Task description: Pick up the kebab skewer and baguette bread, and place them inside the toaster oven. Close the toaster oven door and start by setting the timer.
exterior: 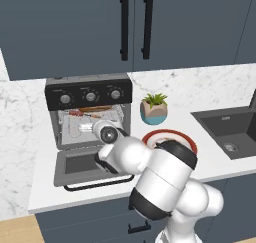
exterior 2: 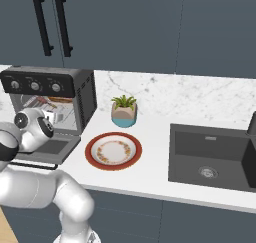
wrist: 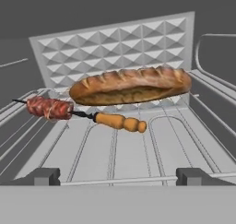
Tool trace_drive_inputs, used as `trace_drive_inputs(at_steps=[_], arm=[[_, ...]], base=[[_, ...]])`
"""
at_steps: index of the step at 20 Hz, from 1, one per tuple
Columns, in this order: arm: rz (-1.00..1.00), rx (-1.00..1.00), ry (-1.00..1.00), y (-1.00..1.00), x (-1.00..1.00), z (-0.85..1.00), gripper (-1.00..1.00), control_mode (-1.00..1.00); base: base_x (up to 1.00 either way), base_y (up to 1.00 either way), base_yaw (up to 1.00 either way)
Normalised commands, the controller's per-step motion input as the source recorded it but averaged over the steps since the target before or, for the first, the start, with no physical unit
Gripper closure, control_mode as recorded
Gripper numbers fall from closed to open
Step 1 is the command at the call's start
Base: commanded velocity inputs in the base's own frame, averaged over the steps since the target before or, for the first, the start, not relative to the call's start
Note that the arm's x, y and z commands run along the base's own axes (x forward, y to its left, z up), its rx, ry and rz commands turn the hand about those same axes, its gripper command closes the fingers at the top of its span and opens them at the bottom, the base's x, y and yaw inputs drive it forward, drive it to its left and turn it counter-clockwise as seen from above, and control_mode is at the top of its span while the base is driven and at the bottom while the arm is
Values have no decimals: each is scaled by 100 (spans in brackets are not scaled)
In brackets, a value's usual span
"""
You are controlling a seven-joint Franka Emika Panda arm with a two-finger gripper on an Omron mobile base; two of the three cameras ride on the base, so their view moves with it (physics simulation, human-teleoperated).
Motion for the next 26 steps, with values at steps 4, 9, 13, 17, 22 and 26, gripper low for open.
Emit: trace_drive_inputs(at_steps=[4, 9, 13, 17, 22, 26], arm=[[0, 0, 0, 0, 19, 0, -100, -100], [0, 0, 0, 0, 19, 0, -100, -100], [0, 0, 0, 0, 16, 0, -100, -100], [0, 0, 0, 0, 14, 0, -100, -100], [0, 0, 0, 0, 16, 0, -100, -100], [0, 0, 0, -1, 1, 0, -100, -100]], base=[[0, 0, 0], [0, 0, 0], [0, 0, 0], [0, 0, 0], [0, 0, 0], [0, 0, 0]])
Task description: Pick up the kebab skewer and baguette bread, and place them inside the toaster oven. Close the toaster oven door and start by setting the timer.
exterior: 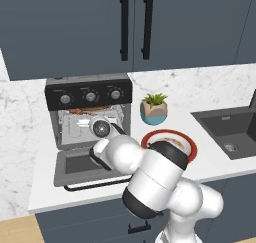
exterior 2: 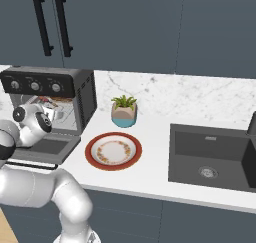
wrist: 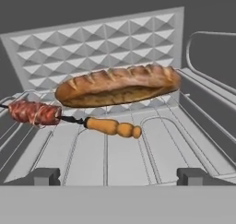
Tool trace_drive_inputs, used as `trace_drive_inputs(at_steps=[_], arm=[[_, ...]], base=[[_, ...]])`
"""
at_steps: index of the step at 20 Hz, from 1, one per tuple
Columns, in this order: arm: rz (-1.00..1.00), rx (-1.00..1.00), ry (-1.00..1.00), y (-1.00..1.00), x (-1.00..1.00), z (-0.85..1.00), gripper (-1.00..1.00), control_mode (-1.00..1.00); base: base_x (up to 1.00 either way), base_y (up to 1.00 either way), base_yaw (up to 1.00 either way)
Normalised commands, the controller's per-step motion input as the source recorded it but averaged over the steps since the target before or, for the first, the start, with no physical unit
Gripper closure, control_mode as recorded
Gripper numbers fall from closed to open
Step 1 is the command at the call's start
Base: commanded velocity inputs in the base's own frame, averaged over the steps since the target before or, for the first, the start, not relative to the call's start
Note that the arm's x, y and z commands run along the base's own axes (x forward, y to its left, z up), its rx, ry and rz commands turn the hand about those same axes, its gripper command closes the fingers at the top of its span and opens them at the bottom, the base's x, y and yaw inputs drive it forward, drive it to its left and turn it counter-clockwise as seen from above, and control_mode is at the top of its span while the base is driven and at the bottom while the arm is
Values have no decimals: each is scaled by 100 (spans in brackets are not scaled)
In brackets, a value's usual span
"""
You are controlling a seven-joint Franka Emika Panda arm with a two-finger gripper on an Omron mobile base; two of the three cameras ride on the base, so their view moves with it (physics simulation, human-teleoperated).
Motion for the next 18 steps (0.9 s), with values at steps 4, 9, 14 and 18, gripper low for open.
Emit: trace_drive_inputs(at_steps=[4, 9, 14, 18], arm=[[1, 0, 0, -1, -42, 0, -100, -100], [2, 2, -5, 0, -33, 7, -100, -100], [1, 1, -3, -4, -39, 8, -100, -100], [0, 0, 0, -2, -65, 3, -100, -100]], base=[[0, 0, 0], [0, 0, 0], [0, 0, 0], [0, 0, 0]])
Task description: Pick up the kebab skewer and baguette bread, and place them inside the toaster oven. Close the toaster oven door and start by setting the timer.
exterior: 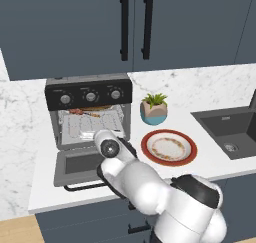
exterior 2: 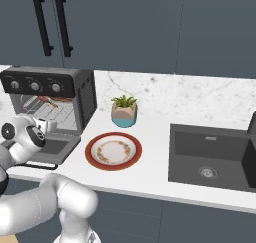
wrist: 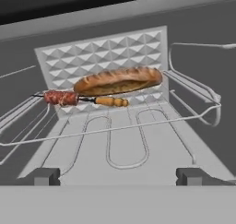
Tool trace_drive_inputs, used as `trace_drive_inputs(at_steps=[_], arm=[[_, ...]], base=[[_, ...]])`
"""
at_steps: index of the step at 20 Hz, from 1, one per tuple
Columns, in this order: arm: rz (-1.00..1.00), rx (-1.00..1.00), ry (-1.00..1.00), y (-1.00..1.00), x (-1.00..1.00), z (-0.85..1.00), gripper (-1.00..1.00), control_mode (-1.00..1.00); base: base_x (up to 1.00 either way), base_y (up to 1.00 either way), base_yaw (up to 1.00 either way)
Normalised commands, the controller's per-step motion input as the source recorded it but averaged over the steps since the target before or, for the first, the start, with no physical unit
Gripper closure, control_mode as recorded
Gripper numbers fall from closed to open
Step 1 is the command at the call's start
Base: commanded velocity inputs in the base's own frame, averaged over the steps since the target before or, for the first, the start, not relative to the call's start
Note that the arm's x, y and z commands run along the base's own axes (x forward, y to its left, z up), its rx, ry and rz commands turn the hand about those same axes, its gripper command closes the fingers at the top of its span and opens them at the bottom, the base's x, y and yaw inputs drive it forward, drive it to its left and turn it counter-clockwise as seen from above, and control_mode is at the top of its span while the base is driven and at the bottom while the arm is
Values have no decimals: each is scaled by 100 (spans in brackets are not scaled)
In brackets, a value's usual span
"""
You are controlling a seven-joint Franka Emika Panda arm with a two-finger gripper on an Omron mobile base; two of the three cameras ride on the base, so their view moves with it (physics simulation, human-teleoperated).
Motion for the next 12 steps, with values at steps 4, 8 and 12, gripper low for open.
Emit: trace_drive_inputs(at_steps=[4, 8, 12], arm=[[0, 0, 0, -1, -74, 0, -100, -100], [0, 0, 0, 0, -64, 0, -100, -100], [0, 0, 3, 0, -60, 0, -100, -100]], base=[[0, 0, 0], [0, 0, 0], [0, 0, 0]])
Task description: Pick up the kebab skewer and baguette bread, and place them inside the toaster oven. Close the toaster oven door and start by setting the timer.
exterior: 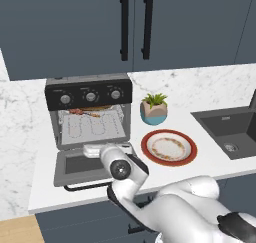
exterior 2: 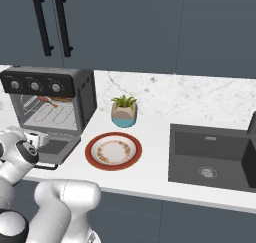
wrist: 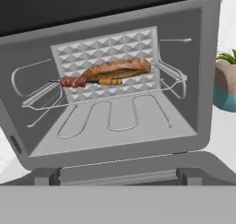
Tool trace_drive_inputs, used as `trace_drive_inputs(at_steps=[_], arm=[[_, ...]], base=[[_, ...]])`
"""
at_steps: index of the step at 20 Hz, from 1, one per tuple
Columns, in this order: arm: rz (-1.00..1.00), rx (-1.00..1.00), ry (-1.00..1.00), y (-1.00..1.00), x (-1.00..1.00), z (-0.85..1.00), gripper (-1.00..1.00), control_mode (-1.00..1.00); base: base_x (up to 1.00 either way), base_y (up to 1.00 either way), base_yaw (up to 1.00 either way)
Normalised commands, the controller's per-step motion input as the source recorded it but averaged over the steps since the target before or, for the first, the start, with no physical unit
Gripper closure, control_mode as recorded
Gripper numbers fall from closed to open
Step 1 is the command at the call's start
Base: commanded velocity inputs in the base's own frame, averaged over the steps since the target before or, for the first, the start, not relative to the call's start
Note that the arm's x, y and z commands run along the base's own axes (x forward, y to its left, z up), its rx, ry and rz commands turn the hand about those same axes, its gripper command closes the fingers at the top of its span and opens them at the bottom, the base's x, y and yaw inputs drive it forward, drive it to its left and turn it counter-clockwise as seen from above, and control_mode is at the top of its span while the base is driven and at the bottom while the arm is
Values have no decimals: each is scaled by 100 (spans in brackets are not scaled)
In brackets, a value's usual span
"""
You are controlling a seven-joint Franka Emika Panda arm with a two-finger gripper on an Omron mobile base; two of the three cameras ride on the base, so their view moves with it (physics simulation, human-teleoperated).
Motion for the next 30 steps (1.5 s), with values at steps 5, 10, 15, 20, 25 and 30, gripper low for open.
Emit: trace_drive_inputs(at_steps=[5, 10, 15, 20, 25, 30], arm=[[0, 0, 13, 0, -59, 1, -100, -100], [0, 0, 18, 0, -68, 0, -100, -100], [0, 0, 19, 1, -70, 0, -100, -100], [0, 0, 18, 1, -67, 0, -100, -100], [0, 0, 7, 6, -45, -6, -100, -100], [0, -1, 0, 10, -7, -15, -100, -100]], base=[[0, 0, 0], [0, 0, 0], [0, 0, 0], [0, 0, 0], [0, 0, 0], [0, 0, 0]])
